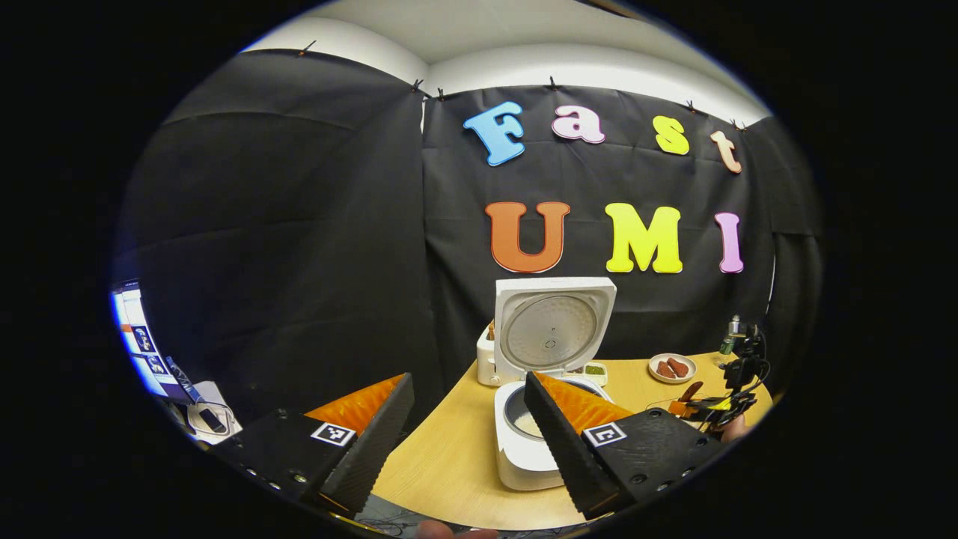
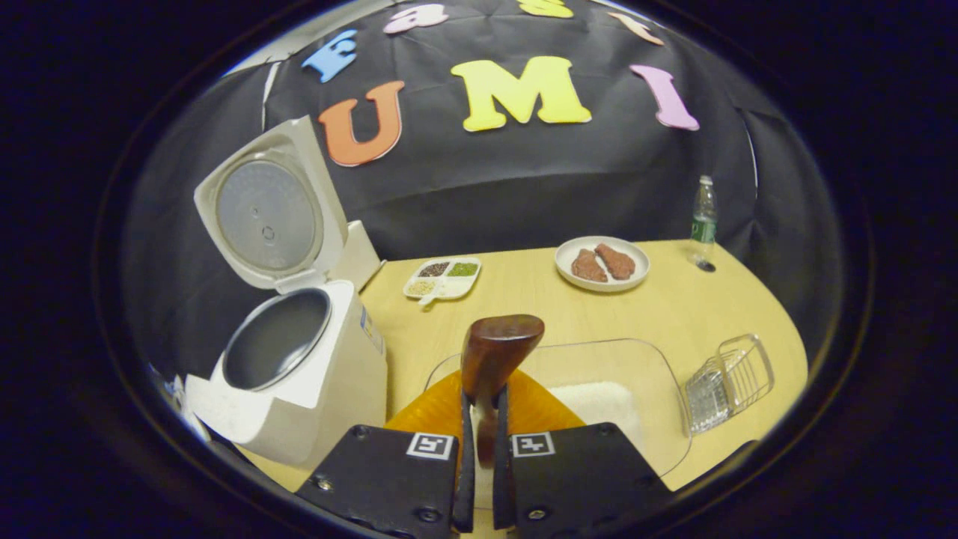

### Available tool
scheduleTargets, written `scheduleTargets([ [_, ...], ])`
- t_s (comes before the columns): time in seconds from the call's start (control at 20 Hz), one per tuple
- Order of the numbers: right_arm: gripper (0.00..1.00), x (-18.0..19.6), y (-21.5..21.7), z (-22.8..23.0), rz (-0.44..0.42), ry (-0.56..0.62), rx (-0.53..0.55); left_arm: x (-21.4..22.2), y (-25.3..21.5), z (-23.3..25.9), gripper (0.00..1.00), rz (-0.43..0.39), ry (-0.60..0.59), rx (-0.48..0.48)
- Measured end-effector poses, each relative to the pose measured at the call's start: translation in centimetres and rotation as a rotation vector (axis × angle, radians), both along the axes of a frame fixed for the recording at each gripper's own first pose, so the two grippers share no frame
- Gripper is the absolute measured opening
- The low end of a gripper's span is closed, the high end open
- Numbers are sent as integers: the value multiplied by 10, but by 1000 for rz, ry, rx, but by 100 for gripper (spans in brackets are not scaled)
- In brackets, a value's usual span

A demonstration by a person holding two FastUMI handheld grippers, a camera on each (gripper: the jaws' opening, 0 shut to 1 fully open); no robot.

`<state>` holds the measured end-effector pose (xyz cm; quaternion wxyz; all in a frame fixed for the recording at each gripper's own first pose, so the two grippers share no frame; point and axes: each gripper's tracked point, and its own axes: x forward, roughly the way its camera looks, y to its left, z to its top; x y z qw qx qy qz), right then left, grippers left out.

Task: Close the left gripper, press the button to open the rice cooker; take a wooden spoon from the chopstick holder with the right hand, scoop a spoonful of rice and pour it into the rice cooker, then put the wooden spoon back into the chopstick holder.

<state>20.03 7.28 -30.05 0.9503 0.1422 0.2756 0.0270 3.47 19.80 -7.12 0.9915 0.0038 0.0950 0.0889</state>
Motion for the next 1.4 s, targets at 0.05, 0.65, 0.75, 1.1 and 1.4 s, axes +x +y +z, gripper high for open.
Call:
scheduleTargets([
  [0.05,15,-1,-3,1,-21,17,66,-1,0,1,95,0,-3,0],
  [0.65,15,-20,-74,-5,-347,100,679,14,-37,8,95,-79,-6,23],
  [0.75,15,-24,-89,2,-372,76,695,21,-49,11,95,-103,-12,18],
  [1.1,15,-41,-132,56,-429,-20,808,32,-75,14,95,-154,-24,-14],
  [1.4,15,-33,-101,130,-340,-81,845,29,-68,12,95,-143,-29,-26],
])
